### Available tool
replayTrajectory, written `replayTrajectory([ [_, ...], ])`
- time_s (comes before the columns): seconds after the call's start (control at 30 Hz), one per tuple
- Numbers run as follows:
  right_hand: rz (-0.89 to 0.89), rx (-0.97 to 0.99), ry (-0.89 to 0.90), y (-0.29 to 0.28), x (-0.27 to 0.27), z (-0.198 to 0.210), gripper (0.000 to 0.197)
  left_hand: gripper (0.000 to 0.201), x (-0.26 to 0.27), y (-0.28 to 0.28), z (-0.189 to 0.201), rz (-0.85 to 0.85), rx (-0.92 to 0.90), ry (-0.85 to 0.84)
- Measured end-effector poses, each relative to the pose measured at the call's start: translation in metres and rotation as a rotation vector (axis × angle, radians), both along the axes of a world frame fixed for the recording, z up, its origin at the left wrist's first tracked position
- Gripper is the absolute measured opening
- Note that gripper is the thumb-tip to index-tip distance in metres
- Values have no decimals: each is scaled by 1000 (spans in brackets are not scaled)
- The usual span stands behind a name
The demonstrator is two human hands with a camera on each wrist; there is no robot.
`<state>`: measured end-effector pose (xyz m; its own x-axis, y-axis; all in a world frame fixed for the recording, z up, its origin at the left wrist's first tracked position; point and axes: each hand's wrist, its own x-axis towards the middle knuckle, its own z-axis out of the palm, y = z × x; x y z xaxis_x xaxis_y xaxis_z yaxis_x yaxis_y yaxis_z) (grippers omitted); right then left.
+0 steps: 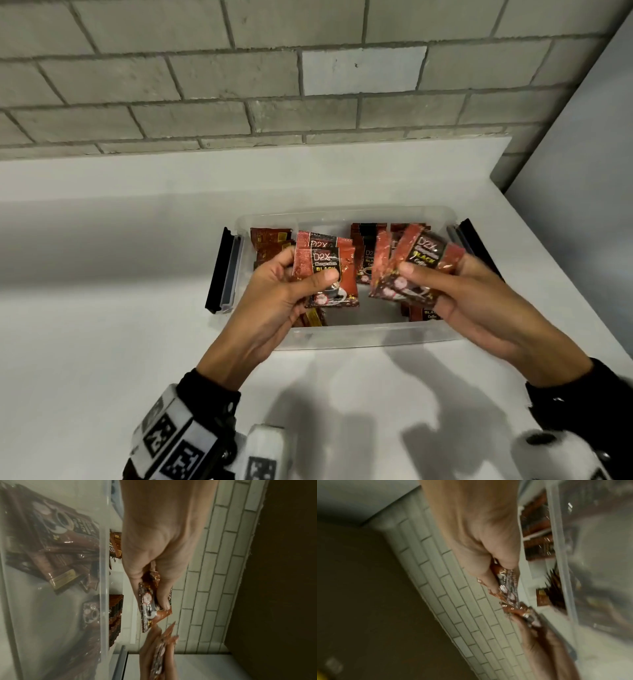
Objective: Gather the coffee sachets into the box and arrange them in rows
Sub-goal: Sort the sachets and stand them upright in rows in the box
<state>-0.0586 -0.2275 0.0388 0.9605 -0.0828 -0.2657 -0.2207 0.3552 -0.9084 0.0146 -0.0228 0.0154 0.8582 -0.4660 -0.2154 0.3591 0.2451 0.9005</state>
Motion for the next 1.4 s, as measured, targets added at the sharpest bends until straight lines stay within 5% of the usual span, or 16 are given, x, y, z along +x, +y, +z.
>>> replayTrajectory([
  [0.37,202,-150,87,15,13,-6,42,45,-11,-13,-7,31,86,-133],
  [0.53,172,-216,96,22,14,-10,42,39,-20,-18,-7,-36,155,-259],
  [0.83,33,-23,-37,35,30,1,58,25,-17,-36,3,-196,390,-550],
  [0.97,113,-389,-278,34,41,33,68,31,9,-41,37,-174,374,-609],
  [1.07,187,-679,-358,31,57,64,57,40,27,-43,66,-221,353,-651],
  [1.23,214,-854,-358,21,78,85,36,47,48,-54,86,-219,421,-622],
  [1.33,414,-1089,-257,7,78,79,28,29,49,-51,77,-395,517,-472],
  [1.4,578,-1234,-147,0,76,70,25,36,43,-51,65,-551,589,-359],
])
